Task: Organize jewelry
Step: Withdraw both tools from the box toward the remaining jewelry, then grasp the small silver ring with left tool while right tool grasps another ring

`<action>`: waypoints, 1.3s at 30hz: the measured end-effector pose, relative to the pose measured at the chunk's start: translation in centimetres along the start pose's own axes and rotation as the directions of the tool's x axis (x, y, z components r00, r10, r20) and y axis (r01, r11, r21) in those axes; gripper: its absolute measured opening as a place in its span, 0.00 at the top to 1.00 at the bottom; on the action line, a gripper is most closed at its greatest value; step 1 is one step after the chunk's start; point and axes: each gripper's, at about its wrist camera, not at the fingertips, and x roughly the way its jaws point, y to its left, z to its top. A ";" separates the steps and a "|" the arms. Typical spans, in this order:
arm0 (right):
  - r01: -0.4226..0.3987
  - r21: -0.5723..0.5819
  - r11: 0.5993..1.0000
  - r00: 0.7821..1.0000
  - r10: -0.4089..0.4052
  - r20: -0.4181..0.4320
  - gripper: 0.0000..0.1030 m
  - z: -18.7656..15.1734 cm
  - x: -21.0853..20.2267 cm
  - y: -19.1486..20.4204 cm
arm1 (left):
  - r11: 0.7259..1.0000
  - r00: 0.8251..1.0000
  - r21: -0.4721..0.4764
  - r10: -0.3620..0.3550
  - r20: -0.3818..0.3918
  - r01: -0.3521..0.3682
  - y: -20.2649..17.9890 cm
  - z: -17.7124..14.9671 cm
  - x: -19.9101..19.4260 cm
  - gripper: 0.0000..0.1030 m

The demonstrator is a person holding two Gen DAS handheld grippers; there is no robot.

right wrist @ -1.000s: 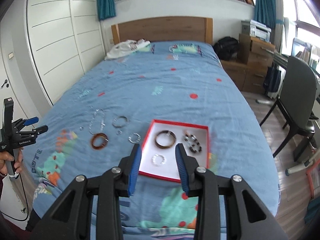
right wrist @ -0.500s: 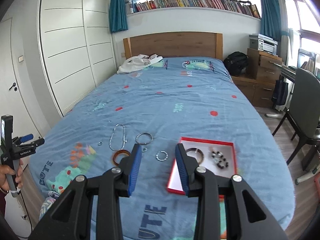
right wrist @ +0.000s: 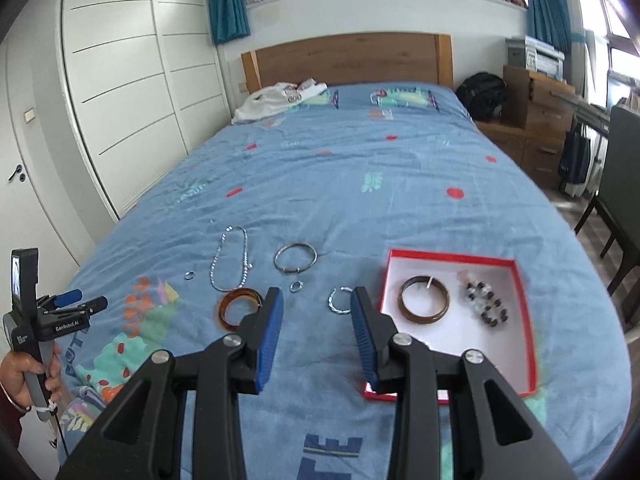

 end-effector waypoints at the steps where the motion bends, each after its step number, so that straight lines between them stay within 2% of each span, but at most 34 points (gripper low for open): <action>1: 0.000 0.012 1.000 1.000 0.000 -0.011 0.67 -0.2 0.9 0.0 | 1.000 1.000 0.003 -0.005 -0.007 0.005 -0.2 0.1 0.8 0.20; 11: 0.056 0.089 0.994 0.988 -0.042 -0.147 0.67 -2.9 10.6 0.5 | 0.997 0.997 0.015 -0.069 -0.043 0.070 -1.1 1.5 7.2 0.20; 14: 0.084 0.121 0.989 0.983 -0.063 -0.171 0.53 -3.5 12.8 0.0 | 0.996 0.995 0.013 -0.088 -0.048 0.089 -1.2 2.2 8.8 0.20; 20: 0.120 0.157 0.980 0.977 -0.089 -0.193 0.50 -4.0 15.5 -0.3 | 0.994 0.993 0.016 -0.108 -0.054 0.109 -1.7 3.3 11.5 0.20; 31: 0.161 0.142 0.977 0.977 -0.138 -0.164 0.48 -3.8 16.4 -0.4 | 0.991 0.990 0.011 -0.130 -0.058 0.130 -2.3 3.7 13.9 0.20; 35: 0.129 0.118 0.985 0.983 -0.111 -0.144 0.48 -3.2 16.6 0.7 | 0.991 0.990 0.021 -0.131 -0.050 0.132 -2.4 3.9 14.6 0.20; 39: 0.062 0.103 0.993 0.989 -0.047 -0.137 0.48 -2.5 17.4 2.0 | 0.990 0.990 0.027 -0.137 -0.039 0.139 -2.4 4.3 15.1 0.22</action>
